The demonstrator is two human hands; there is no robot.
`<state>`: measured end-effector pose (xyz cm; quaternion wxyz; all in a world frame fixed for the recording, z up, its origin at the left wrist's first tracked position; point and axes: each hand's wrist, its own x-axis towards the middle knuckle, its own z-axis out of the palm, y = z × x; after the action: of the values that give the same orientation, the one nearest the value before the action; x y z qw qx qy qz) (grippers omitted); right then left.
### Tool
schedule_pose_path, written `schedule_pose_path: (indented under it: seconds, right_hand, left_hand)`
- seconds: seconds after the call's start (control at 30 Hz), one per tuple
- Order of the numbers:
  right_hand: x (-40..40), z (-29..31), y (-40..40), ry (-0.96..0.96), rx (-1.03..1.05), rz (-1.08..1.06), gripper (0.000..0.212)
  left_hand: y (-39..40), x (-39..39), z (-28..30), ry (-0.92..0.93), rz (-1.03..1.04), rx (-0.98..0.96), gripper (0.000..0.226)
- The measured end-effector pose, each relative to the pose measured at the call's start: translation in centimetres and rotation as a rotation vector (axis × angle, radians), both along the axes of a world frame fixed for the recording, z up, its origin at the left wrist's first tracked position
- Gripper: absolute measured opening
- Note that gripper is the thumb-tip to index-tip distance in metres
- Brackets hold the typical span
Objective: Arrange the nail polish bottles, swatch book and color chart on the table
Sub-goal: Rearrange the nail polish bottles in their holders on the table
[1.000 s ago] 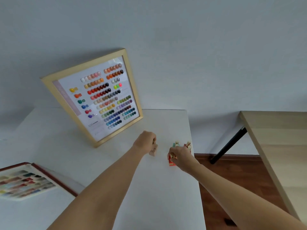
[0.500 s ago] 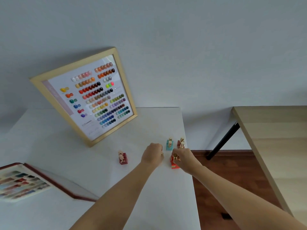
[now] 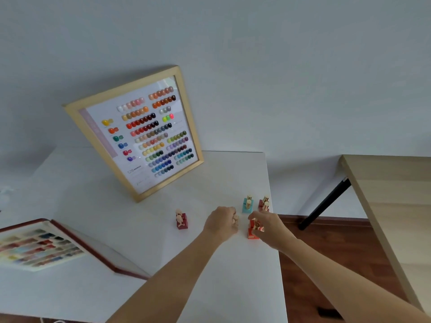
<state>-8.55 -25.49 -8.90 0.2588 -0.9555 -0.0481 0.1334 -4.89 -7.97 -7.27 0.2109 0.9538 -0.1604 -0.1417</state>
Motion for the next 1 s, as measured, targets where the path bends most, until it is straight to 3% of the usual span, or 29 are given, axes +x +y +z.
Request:
schedule_pose_path:
  seconds: [0.13, 0.3, 0.43, 0.57, 0.7, 1.0]
  right_hand:
    - [-0.4, -0.4, 0.0, -0.003, 0.026, -0.024, 0.051]
    - [-2.4, -1.8, 0.5, -0.093, 0.078, -0.16, 0.084]
    - [-5.6, -4.7, 2.2, -0.135, 0.001, -0.417, 0.081]
    - [-8.5, -7.7, 4.3, 0.002, -0.136, -0.421, 0.078]
    - [-9.6, -9.5, 5.6, 0.06, -0.283, -0.318, 0.079]
    - [-9.7, -10.4, 5.8, 0.059, -0.356, -0.317, 0.081]
  left_hand:
    - [2.7, 0.1, 0.3, 0.022, 0.013, -0.053, 0.063]
    - [7.2, 0.4, -0.4, -0.244, 0.255, -0.059, 0.07]
    - [9.9, 1.0, -1.6, -0.16, 0.435, -0.02, 0.076]
    - [10.9, 1.2, -3.1, -0.014, 0.449, -0.059, 0.056]
    - [11.1, 1.4, -4.1, -0.007, 0.471, -0.1, 0.047]
    - [11.9, 2.1, -4.5, -0.033, 0.413, -0.158, 0.027]
